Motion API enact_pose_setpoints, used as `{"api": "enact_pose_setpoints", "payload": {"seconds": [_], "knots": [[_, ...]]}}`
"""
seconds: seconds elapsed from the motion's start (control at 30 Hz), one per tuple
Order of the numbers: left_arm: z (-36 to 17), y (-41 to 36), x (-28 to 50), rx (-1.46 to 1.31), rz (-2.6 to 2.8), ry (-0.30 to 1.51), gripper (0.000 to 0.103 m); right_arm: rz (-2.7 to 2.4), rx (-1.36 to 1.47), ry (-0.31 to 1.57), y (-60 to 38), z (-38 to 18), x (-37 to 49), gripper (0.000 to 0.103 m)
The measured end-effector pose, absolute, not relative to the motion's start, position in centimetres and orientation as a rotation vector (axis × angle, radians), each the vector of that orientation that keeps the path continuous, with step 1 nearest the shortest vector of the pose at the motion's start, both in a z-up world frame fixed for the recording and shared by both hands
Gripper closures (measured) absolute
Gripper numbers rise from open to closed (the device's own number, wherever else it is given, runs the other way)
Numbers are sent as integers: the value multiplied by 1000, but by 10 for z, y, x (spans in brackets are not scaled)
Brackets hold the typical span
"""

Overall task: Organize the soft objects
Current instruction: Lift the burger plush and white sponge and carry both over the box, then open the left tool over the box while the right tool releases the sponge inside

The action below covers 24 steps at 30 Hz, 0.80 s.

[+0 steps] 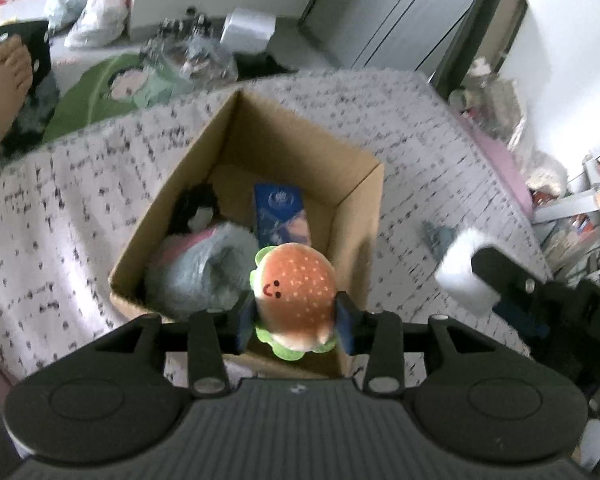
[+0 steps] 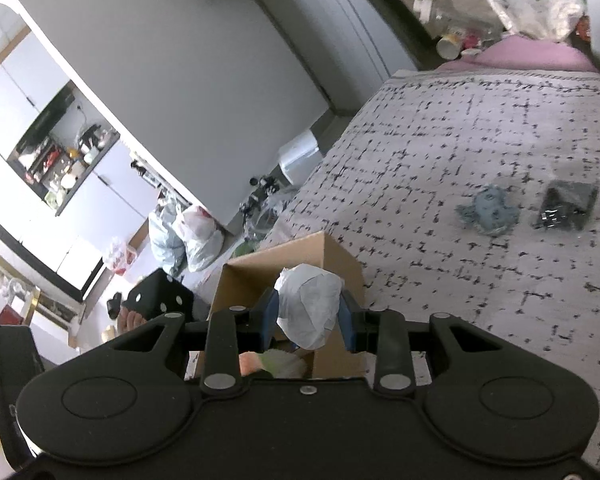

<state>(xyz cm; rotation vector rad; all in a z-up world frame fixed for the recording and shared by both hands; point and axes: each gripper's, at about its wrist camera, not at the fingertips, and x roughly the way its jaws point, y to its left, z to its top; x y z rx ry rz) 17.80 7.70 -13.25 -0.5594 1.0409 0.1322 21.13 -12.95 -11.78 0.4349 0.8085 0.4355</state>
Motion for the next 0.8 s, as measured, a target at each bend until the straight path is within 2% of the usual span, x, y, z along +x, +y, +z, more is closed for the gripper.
{"api": "enact_pose_setpoints", "payload": {"seconds": [0.3, 0.6, 0.8], "knots": [[-120, 91, 176, -537, 133, 1049, 46, 461, 362, 899, -103, -124, 226, 71], [-105, 116, 179, -549, 166, 1032, 44, 489, 309, 953, -90, -120, 231, 70], [-95, 122, 185, -541, 188, 1027, 43, 511, 304, 1023, -84, -124, 235, 66]]}}
